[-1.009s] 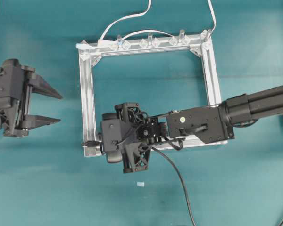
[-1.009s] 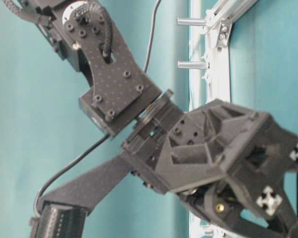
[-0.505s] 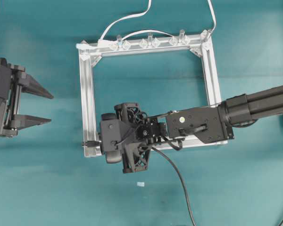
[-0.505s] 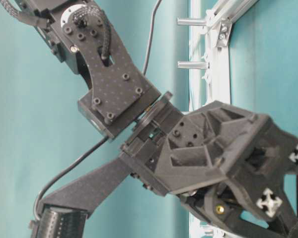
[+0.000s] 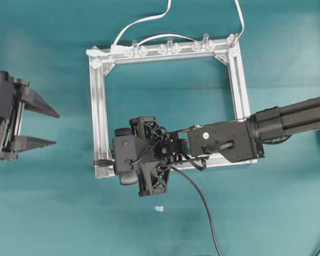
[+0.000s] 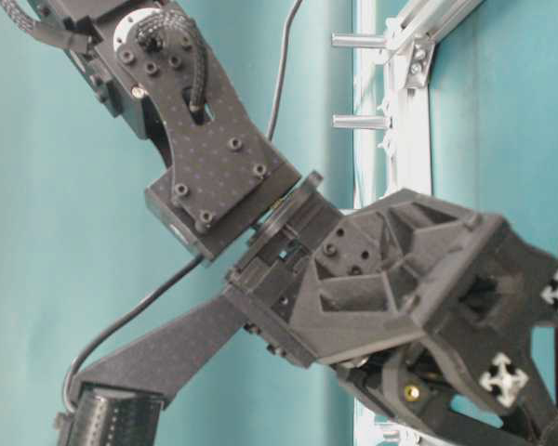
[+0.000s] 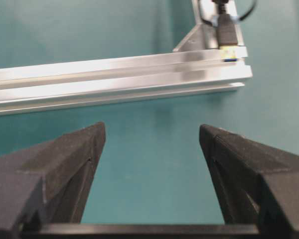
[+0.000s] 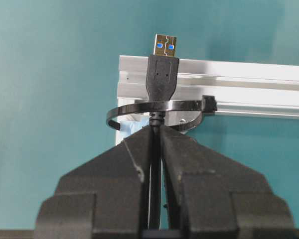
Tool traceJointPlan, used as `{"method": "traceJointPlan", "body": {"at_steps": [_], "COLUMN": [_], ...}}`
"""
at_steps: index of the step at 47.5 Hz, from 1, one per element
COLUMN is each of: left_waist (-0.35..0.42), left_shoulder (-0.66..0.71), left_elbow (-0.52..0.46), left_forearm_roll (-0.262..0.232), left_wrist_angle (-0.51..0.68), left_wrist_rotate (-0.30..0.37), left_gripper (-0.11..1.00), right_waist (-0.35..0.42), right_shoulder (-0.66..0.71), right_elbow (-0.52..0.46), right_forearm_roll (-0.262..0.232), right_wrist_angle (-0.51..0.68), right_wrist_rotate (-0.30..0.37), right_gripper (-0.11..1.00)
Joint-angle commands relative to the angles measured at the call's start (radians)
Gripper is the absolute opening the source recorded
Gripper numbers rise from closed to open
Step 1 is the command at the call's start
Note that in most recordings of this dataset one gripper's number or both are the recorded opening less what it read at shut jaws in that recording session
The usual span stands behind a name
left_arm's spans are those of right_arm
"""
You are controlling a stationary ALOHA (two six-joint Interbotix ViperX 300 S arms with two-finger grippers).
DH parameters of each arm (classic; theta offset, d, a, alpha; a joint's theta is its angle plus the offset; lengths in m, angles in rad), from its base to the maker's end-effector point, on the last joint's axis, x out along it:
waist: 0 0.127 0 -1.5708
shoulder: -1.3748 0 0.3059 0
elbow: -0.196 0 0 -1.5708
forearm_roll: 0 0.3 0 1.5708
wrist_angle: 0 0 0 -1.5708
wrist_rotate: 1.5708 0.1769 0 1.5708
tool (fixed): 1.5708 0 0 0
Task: Insert the wire through the string loop located on the left side.
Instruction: 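Move the left gripper toward the connector protruding from the loop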
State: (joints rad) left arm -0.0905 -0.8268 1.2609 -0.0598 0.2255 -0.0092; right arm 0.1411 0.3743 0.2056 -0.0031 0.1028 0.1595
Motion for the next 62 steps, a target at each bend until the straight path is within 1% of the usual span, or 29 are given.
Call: {"method": "traceJointPlan", "body": {"at_steps": [1, 7, 15, 21, 24, 30, 48, 62], "left_waist": [-0.046, -0.1, -0.186, -0.219, -0.219, -0.221, -0.221, -0.195], "left_shoulder": [0.034, 0.086, 0.189, 0.255, 0.278, 0.296, 0.298, 0.305], "left_elbow": [-0.04, -0.066, -0.095, -0.095, -0.094, -0.097, -0.101, -0.129], "left_forearm_roll": [0.0, 0.0, 0.0, 0.0, 0.0, 0.0, 0.0, 0.0], "left_wrist_angle": [-0.008, -0.011, -0.034, -0.063, -0.078, -0.101, -0.101, -0.121], "left_wrist_rotate": [-0.029, -0.051, -0.074, -0.094, -0.106, -0.109, -0.11, -0.109], "left_gripper": [0.79, 0.79, 0.79, 0.79, 0.79, 0.79, 0.79, 0.79], "right_waist": [0.002, 0.002, 0.002, 0.002, 0.002, 0.002, 0.002, 0.002], "right_shoulder": [-0.021, -0.021, -0.021, -0.021, -0.021, -0.021, -0.021, -0.021], "right_elbow": [-0.028, -0.028, -0.029, -0.028, -0.028, -0.028, -0.028, -0.028], "right_forearm_roll": [-0.003, -0.003, -0.003, -0.003, -0.003, -0.003, -0.003, -0.006], "right_wrist_angle": [-0.006, -0.008, -0.009, -0.009, -0.009, -0.009, -0.011, -0.012], "right_wrist_rotate": [-0.002, -0.002, -0.002, -0.002, -0.002, -0.002, -0.002, -0.002], "right_gripper": [0.07, 0.07, 0.07, 0.07, 0.07, 0.07, 0.07, 0.07]}}
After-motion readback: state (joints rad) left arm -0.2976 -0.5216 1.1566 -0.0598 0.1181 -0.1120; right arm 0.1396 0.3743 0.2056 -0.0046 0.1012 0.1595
